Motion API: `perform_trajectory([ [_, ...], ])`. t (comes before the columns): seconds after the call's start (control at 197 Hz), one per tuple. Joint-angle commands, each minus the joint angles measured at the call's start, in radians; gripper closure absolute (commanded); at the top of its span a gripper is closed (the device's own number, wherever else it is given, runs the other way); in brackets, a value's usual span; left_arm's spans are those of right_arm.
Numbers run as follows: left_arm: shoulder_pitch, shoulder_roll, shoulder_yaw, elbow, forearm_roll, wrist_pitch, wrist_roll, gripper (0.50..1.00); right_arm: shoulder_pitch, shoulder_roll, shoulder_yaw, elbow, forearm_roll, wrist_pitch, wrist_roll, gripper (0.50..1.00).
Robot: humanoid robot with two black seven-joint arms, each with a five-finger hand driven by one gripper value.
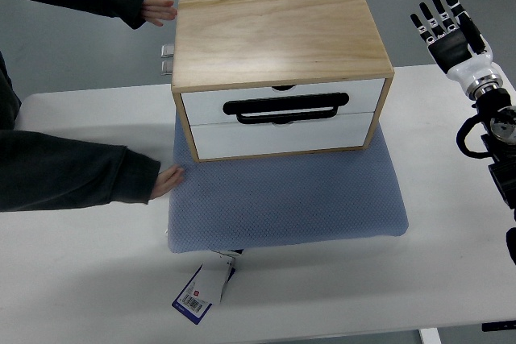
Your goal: Open wood drawer with right hand
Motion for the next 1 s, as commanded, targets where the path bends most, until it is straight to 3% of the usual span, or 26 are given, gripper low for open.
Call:
perform_trajectory([
  [0.0,0.0,0.0,-0.002,0.0,0.0,0.002,0.0,0.5,0.0,-0.002,0.0,0.002,0.0,0.0,0.0,0.556],
  [0.344,0.0,0.0,0.0,-0.006,0.001,0.0,0.0,0.5,0.007,-0.008,-0.008,0.015,-0.017,-0.037,-0.005,0.556],
  [0.4,0.0,0.0,0.0,-0.006,0.001,-0.001,-0.002,0.5,0.016,-0.031,-0.034,0.089,-0.034,-0.04,-0.015,0.556],
  [0.451,0.0,0.0,0.0,-0.006,0.001,-0.001,-0.002,0.5,0.016,-0.031,-0.034,0.089,-0.034,-0.04,-0.015,0.556],
  [0.456,0.0,0.0,0.0,-0.006,0.001,-0.001,-0.002,0.5,0.038,-0.069,-0.069,0.156,-0.085,-0.047,-0.015,0.556],
  [0.466,0.0,0.0,0.0,-0.008,0.001,-0.001,0.0,0.5,0.042,-0.08,-0.08,0.17,-0.101,-0.051,-0.015,0.556],
  [0.648,-0.002,0.0,0.001,-0.008,0.003,-0.001,-0.002,0.5,0.164,-0.196,-0.215,0.334,-0.38,-0.118,-0.031,0.556],
  [0.76,-0.002,0.0,0.001,-0.011,0.005,-0.001,0.0,0.5,0.277,-0.296,-0.32,0.466,-0.532,-0.106,-0.132,0.556],
  [0.826,-0.002,0.0,0.001,-0.012,0.003,-0.001,-0.002,0.5,0.291,-0.305,-0.339,0.477,-0.54,-0.104,-0.141,0.556],
  [0.831,-0.002,0.0,0.001,-0.02,0.001,-0.001,0.0,0.5,0.371,-0.366,-0.453,0.536,-0.576,-0.097,-0.191,0.556],
  [0.993,-0.002,0.0,0.001,-0.023,0.005,-0.003,0.0,0.5,0.641,-0.519,-0.834,0.773,-0.616,-0.063,-0.345,0.556],
])
